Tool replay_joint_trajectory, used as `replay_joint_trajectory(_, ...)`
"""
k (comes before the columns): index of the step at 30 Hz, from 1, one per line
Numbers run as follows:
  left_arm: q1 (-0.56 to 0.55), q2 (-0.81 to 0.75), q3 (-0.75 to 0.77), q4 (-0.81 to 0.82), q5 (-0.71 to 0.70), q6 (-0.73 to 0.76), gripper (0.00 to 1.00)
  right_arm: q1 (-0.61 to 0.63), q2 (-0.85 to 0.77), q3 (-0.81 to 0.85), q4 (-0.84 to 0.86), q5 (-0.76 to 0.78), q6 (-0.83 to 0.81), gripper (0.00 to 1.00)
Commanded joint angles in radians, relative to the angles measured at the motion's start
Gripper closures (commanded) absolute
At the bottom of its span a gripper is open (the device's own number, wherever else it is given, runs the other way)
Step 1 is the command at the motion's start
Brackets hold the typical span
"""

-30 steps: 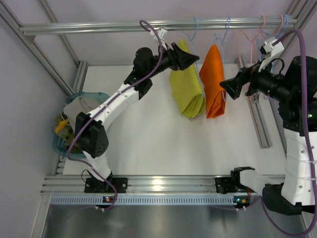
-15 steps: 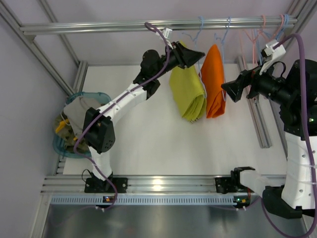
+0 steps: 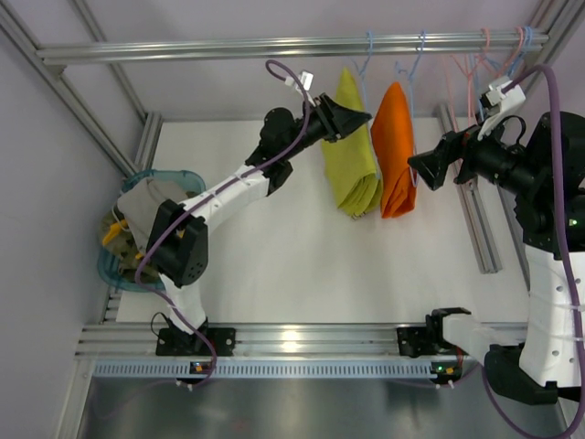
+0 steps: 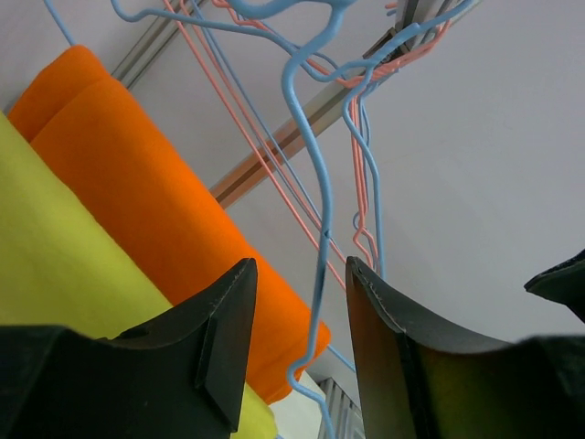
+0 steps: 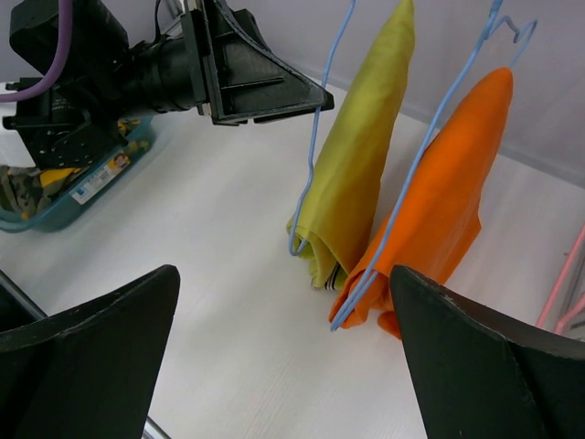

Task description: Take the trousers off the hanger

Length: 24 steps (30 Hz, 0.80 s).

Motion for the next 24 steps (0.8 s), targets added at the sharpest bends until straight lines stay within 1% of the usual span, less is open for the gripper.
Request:
replay_joint_trajectory(1,-0.015,-0.033,0.035,0.063,0.007,-0.016,0.51,-0.010,-0.021,-0.007,0.024,0.003,-0.008,0.01)
replay_joint_trajectory(4,-0.024,-0.021,0.051,0.063,0.010,-0.018,0.53,-0.010,-0.020,-0.008,0.026,0.004,-0.008,0.01)
replay_joint_trajectory(9,-0.049,-0.022,0.035,0.063,0.018,-0.024,0.55,-0.010,-0.020,-0.011,0.024,0.004,-0.013,0.01)
replay_joint_trajectory(16,-0.055,-0.015,0.035,0.080,0.030,-0.030,0.58,-0.011,-0.027,-0.020,0.024,0.006,-0.016,0.01)
replay_joint_trajectory(19,-0.061,-0.013,0.040,0.081,0.028,-0.033,0.65,-0.011,-0.027,-0.017,0.024,0.004,-0.014,0.01)
replay_joint_trajectory(20,-0.061,-0.013,0.043,0.085,0.028,-0.034,0.77,-0.013,-0.029,-0.015,0.024,0.006,-0.017,0.01)
replay_joint_trajectory(22,-0.063,-0.022,0.052,0.083,0.039,-0.028,0.93,-0.011,-0.030,-0.020,0.024,0.007,-0.017,0.01)
replay_joint_trajectory(23,-0.066,-0.034,0.057,0.083,0.045,-0.018,0.99,-0.013,-0.030,-0.023,0.023,0.007,-0.019,0.01)
replay_joint_trajectory(24,-0.064,-0.042,0.066,0.085,0.047,-0.016,1.00,-0.013,-0.032,-0.024,0.023,0.006,-0.019,0.01)
